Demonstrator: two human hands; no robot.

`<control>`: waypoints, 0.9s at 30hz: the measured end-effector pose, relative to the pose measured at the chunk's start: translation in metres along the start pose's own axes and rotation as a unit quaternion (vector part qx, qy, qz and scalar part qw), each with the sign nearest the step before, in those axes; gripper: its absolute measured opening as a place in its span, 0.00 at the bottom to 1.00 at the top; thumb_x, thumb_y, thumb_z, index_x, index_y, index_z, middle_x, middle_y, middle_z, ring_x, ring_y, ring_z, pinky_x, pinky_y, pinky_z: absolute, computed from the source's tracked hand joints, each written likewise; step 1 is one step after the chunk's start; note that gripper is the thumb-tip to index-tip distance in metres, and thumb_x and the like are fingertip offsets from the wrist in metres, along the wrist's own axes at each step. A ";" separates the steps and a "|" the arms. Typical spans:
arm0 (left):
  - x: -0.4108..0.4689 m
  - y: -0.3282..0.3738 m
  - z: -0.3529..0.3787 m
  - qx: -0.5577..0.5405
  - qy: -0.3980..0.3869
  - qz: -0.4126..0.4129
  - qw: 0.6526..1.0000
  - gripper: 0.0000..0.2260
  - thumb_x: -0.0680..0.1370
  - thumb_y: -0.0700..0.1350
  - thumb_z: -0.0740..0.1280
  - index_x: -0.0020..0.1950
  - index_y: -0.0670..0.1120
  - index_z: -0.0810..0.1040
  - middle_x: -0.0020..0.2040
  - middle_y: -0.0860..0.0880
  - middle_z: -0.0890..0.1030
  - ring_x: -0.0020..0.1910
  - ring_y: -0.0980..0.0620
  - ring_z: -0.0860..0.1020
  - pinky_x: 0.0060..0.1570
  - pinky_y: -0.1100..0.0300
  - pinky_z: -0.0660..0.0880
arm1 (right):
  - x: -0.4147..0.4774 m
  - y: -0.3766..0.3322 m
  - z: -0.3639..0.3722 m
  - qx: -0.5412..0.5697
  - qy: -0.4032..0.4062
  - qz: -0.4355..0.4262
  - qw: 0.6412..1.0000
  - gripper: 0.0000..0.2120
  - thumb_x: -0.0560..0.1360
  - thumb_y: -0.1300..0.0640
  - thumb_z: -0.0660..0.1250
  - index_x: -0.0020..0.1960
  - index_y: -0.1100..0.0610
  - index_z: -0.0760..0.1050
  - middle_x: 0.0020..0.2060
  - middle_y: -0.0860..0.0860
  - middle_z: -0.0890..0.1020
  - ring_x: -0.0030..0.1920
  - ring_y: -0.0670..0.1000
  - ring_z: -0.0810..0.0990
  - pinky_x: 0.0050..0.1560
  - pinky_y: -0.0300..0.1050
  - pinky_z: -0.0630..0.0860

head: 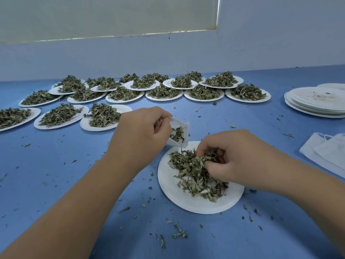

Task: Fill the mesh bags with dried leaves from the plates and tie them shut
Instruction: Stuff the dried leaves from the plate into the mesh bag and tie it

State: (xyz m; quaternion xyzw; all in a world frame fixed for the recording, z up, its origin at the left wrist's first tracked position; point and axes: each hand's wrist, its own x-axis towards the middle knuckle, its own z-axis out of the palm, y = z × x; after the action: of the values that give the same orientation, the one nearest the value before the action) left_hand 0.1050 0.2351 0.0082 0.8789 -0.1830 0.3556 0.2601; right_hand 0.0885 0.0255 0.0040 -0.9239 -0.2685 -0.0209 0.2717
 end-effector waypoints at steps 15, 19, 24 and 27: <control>0.000 0.009 0.002 0.001 -0.044 0.007 0.999 0.08 0.75 0.41 0.65 0.46 0.44 0.84 0.25 0.59 0.66 0.26 0.63 0.68 0.32 0.72 0.63 | 0.001 -0.012 0.003 0.115 0.182 -0.036 0.976 0.10 0.68 0.55 0.69 0.41 0.39 0.77 0.32 0.44 0.77 0.30 0.43 0.73 0.33 0.33 0.71; -0.002 0.013 0.005 -0.015 -0.049 0.014 0.999 0.09 0.75 0.42 0.64 0.45 0.44 0.84 0.25 0.60 0.66 0.26 0.64 0.66 0.31 0.64 0.67 | 0.004 -0.013 0.011 0.048 0.188 -0.036 0.980 0.10 0.69 0.54 0.70 0.47 0.41 0.79 0.32 0.42 0.77 0.37 0.43 0.75 0.40 0.32 0.71; -0.003 0.016 0.009 -0.025 -0.064 0.016 0.997 0.06 0.75 0.39 0.67 0.45 0.45 0.84 0.24 0.60 0.65 0.26 0.64 0.67 0.31 0.64 0.67 | 0.007 -0.016 0.015 0.043 0.187 -0.002 0.981 0.14 0.68 0.50 0.71 0.53 0.42 0.75 0.35 0.42 0.78 0.41 0.40 0.75 0.42 0.32 0.71; -0.004 0.017 0.010 -0.039 -0.066 0.002 0.997 0.06 0.75 0.40 0.67 0.46 0.45 0.85 0.24 0.61 0.66 0.26 0.64 0.68 0.32 0.67 0.67 | 0.009 -0.016 0.015 0.025 0.190 0.003 0.982 0.11 0.68 0.48 0.71 0.47 0.41 0.72 0.32 0.43 0.77 0.39 0.38 0.74 0.37 0.31 0.70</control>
State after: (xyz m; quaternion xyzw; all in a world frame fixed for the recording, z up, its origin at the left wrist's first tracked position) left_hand 0.0996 0.2159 0.0049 0.8895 -0.2154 0.2897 0.2803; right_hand 0.0864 0.0485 0.0005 -0.8968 -0.2102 -0.1885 0.3405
